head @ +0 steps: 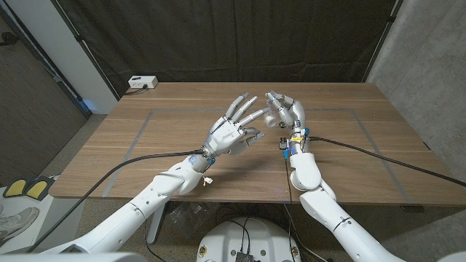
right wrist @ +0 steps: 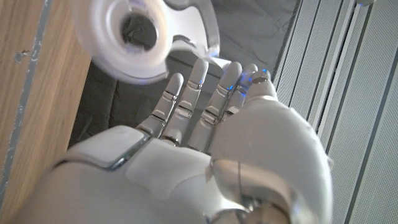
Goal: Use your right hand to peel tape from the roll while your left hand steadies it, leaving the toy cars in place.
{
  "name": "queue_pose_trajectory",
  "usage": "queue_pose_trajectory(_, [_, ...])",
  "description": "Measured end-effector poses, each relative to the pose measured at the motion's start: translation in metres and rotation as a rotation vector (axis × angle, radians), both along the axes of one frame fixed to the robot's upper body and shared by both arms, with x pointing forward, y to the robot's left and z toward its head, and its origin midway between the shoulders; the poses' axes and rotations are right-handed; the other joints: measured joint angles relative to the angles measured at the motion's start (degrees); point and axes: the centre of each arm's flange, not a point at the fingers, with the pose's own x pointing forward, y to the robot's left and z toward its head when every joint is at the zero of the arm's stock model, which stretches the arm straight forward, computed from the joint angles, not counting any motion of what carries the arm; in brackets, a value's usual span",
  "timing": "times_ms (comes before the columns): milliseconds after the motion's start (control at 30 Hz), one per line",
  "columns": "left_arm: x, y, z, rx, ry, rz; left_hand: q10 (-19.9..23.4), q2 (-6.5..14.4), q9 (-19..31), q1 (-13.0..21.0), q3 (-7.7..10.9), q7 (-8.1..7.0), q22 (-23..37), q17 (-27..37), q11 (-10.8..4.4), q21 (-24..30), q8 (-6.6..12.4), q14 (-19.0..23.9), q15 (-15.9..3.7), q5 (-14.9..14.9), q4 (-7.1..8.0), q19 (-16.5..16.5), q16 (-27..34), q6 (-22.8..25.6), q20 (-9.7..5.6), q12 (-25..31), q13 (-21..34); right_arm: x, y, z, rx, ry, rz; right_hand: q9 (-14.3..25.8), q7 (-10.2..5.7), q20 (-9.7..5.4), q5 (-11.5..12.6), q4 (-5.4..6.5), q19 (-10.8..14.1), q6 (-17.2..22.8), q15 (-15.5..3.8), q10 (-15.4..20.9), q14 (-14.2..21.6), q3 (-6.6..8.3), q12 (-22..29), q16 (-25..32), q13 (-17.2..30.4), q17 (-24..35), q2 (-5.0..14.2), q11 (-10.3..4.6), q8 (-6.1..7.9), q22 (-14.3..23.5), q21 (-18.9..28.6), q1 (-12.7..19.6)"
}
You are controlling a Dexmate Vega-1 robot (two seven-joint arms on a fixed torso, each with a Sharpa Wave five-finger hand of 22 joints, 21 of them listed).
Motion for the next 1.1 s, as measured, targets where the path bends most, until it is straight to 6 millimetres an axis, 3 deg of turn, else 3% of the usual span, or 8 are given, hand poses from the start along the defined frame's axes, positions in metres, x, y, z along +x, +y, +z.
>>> queue_pose_trajectory(33, [0.000, 0.001, 0.000, -0.004, 0.000, 0.001, 0.09, 0.00, 0.00, 0.00, -0.09, -0.14, 0.00, 0.00, 0.08, 0.00, 0.00, 0.19, -0.19, 0.00, -0.07, 0.00, 0.02, -0.06, 0.00, 0.00, 0.00, 0.002, 0.000, -0.001, -0.008, 0.012, -0.009, -0.03, -0.24, 0.05, 0.25, 0.52, -1.24, -0.23, 0.23, -0.88, -2.27, -0.53, -1.66, -3.03, -0.09, -1.69, 0.05, -0.19, 0.05, -1.35, -0.45, -0.06])
queue_pose_trajectory(67, [0.000, 0.002, 0.001, -0.012, 0.000, 0.005, 0.09, 0.00, 0.00, 0.00, -0.31, -0.20, 0.00, 0.00, 0.08, 0.00, 0.00, 0.20, -0.20, 0.00, 0.03, 0.00, 0.02, 0.00, 0.00, 0.00, 0.00, 0.004, 0.001, -0.003, -0.014, 0.026, -0.019, -0.05, -0.54, 0.13, 0.44, 0.96, -2.41, -0.54, 0.38, -6.11, -4.67, -0.96, -5.10, -5.79, -0.09, -3.19, 0.05, -0.22, 0.15, -2.64, -0.97, -0.10])
queue_pose_trajectory(433, [-0.004, 0.007, 0.001, -0.047, 0.012, -0.006, 0.09, 0.00, -0.27, -0.01, -0.62, -0.70, -0.28, -0.26, 0.08, 0.00, -0.34, 0.37, -0.37, -0.40, 0.35, 0.00, 0.02, 0.10, 0.00, 0.00, 0.01, 0.004, -0.003, 0.004, -0.076, 0.067, -0.106, -0.23, -0.63, 0.21, 1.54, 2.65, -12.52, -0.63, 0.88, -7.05, -17.33, -3.28, -5.29, -14.87, -0.10, -8.67, -0.45, -0.93, 0.48, -9.11, -5.87, -0.92])
queue_pose_trajectory(533, [-0.006, 0.009, 0.002, -0.056, 0.010, -0.003, 0.25, 0.00, -0.27, -0.01, -0.62, -0.81, -0.28, -0.26, -0.08, 0.00, -0.34, 0.37, -0.37, -0.40, 0.35, 0.00, 0.02, 0.21, 0.00, 0.00, 0.01, 0.011, -0.005, 0.000, -0.085, 0.107, -0.131, -0.23, -0.64, 1.40, 1.77, 2.96, -15.82, -0.63, 0.94, -7.08, -20.73, -3.59, -5.30, -15.28, -0.10, -9.79, -0.45, -0.94, 0.48, -10.36, -7.90, -0.92])
queue_pose_trajectory(567, [-0.007, 0.007, 0.000, -0.045, 0.017, -0.019, 0.36, 0.00, -0.27, -0.01, -0.62, -0.91, -0.28, -0.26, -0.20, 0.00, -0.34, 0.37, -0.37, -0.40, 0.35, 0.00, 0.02, 0.32, 0.00, 0.00, 0.01, -0.006, -0.006, 0.008, -0.105, 0.070, -0.120, -0.21, -0.64, 1.83, 1.77, 3.09, -16.61, -0.63, 0.96, -7.30, -21.71, -3.72, -5.30, -15.28, -0.10, -10.10, -0.45, -1.05, 0.48, -10.68, -8.50, -0.92])
queue_pose_trajectory(700, [-0.010, 0.008, 0.000, -0.047, 0.016, -0.021, 0.36, 0.00, -0.26, -0.01, -0.77, -0.99, -0.28, -0.26, -0.19, 0.00, -0.42, 0.37, -0.36, -0.88, 0.51, 0.00, 0.01, 0.40, 0.00, 0.00, 0.01, -0.005, -0.008, 0.005, -0.122, 0.101, -0.140, 0.28, -0.65, 2.84, 2.21, 3.47, -17.48, -0.64, 1.02, -8.59, -24.79, -4.09, -5.30, -15.28, -0.10, -11.02, -0.43, -1.05, 0.48, -11.27, -10.41, -0.90])
queue_pose_trajectory(933, [-0.014, 0.010, -0.002, -0.042, 0.019, -0.027, 0.36, -0.01, -0.26, -0.01, -0.86, -1.19, -0.27, -0.52, -0.19, 0.00, -0.42, 0.69, -0.67, -0.89, 0.59, 0.00, 0.01, 0.20, 0.00, 0.00, 0.01, -0.017, -0.008, 0.004, -0.157, 0.111, -0.141, 0.90, -1.26, 7.45, 2.54, 4.37, -17.24, -1.24, 1.33, -10.33, -32.38, -4.55, -5.30, -15.28, -0.10, -13.50, 0.10, -2.37, 0.87, -11.69, -15.79, -0.36])
queue_pose_trajectory(1100, [-0.016, 0.013, -0.003, -0.041, 0.019, -0.025, 0.36, 0.00, -0.12, -0.01, -0.85, -1.19, -0.27, -0.52, -0.19, 0.00, -0.42, 0.69, -0.67, -0.89, 0.59, 0.00, 0.01, 0.20, 0.00, 0.00, 0.01, -0.019, -0.008, 0.001, -0.170, 0.130, -0.141, 1.26, -1.35, 8.68, 2.54, 4.71, -17.28, -1.34, 1.37, -10.53, -32.94, -4.52, -5.30, -15.28, -0.10, -14.12, 0.23, -2.57, 0.87, -11.68, -16.59, -0.21])
